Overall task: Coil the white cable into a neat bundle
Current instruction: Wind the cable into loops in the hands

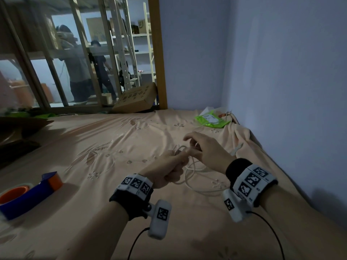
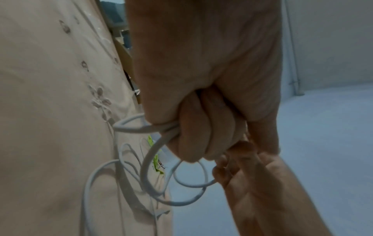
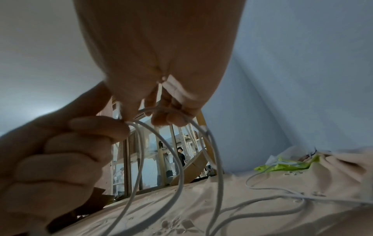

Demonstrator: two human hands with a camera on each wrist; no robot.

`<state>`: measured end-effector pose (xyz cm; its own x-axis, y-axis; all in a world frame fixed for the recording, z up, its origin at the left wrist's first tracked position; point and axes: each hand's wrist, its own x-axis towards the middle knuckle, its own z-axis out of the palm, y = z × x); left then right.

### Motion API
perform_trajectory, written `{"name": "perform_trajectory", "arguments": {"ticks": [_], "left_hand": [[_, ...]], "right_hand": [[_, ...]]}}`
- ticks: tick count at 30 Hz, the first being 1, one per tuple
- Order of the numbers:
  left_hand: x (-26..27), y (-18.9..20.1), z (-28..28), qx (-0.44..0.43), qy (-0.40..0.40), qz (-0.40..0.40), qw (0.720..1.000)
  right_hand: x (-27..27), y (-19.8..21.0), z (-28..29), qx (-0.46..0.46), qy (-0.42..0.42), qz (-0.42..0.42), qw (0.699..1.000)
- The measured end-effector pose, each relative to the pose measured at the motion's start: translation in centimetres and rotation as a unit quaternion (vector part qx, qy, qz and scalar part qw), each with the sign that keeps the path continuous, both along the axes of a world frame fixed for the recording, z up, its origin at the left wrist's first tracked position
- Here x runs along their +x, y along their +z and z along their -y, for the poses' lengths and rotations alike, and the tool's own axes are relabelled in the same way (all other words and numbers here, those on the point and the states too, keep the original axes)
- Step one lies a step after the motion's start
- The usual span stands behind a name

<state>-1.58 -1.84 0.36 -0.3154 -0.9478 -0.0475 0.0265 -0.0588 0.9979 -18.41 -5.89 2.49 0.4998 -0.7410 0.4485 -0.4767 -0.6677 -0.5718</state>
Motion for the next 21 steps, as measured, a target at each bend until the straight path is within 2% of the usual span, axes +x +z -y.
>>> {"name": "perform_trajectory", "arguments": {"ticks": [3,8,12,15,21], "left_hand": [[0.6,0.1,-0.3,0.021,-0.029,-0.027,0.999],[1.3,0.6,-0.7,0.035,-0.063,-0.024,0.997],[1.5,0.6,-0.8,0.035,-0.068,-0.036,0.996],[2.3,0.8,-0.4,0.02,-0.005,-0.086,0.996],[3.8,0.4,0.8,0.005,0.056,-0.139,0.989]], "right_hand": [[0.1,0.2,0.0,0.04,0.033,-0.033,0.998],[0.6,-0.4,0.8,0.018,0.073,-0.111,0.991],[1.2,-0.6,1.0,0.031,0.045,-0.046,0.997],[1.3,-0.9,1.2,0.089,0.029,-0.014,0.996],[1.7,-1.3,0.7,0.216,0.063,0.161,0.961]]}}
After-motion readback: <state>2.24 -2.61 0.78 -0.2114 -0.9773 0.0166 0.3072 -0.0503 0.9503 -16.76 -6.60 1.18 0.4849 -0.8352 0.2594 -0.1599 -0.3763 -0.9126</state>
